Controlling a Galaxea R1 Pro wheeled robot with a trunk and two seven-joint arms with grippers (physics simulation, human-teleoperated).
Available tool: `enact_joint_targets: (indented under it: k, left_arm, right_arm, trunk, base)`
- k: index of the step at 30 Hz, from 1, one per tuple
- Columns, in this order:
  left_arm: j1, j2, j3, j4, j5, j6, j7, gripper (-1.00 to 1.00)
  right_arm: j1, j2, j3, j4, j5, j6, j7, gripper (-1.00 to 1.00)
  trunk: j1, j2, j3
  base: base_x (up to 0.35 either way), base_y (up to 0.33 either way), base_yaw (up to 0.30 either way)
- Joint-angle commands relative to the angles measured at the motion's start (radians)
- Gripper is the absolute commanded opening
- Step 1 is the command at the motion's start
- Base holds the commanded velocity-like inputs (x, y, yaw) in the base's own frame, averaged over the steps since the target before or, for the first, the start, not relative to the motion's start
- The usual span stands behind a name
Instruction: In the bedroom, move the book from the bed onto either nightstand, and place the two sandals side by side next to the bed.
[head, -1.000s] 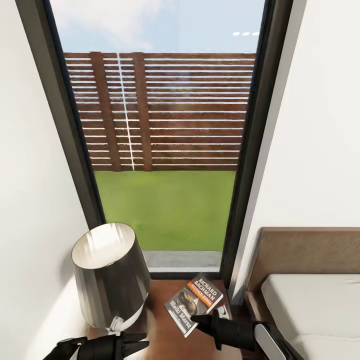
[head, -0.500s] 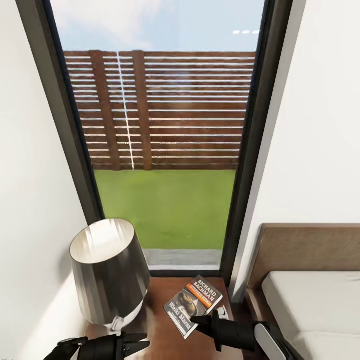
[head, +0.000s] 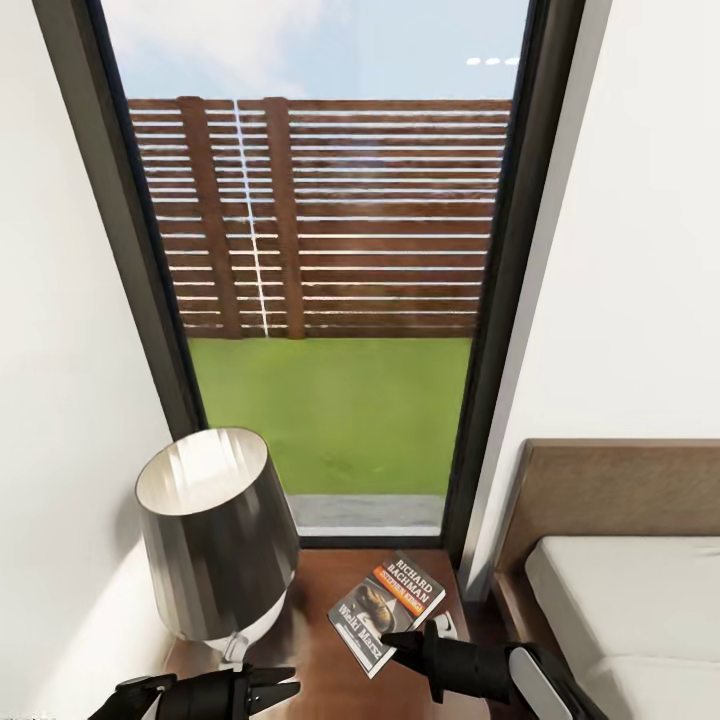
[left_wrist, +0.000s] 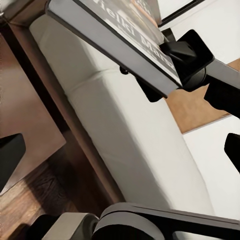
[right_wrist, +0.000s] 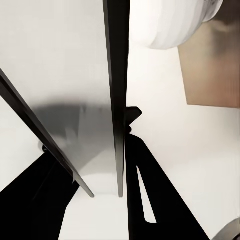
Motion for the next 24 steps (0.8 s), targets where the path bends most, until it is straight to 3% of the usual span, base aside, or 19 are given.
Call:
enact_joint_targets:
  k: [1,24]
  left_arm:
    - [0.000,0.000,0.000,0.000,0.002,0.011,-0.003,1.00]
    - [0.000,0.002,0.000,0.000,0.002,0.011,-0.002,1.00]
  right_arm:
    - [0.000,-0.001,0.003,0.000,-0.001,0.002,0.005,-1.00]
    - [-0.001,0.001,0.003,0.000,-0.001,0.002,0.005,-1.00]
  trunk:
    - [0.004,-0.008,-0.004]
    - [0.092,-0.169,-0.076]
  base:
    - [0.000,0.000,0.000]
    - [0.000,0.000,0.000]
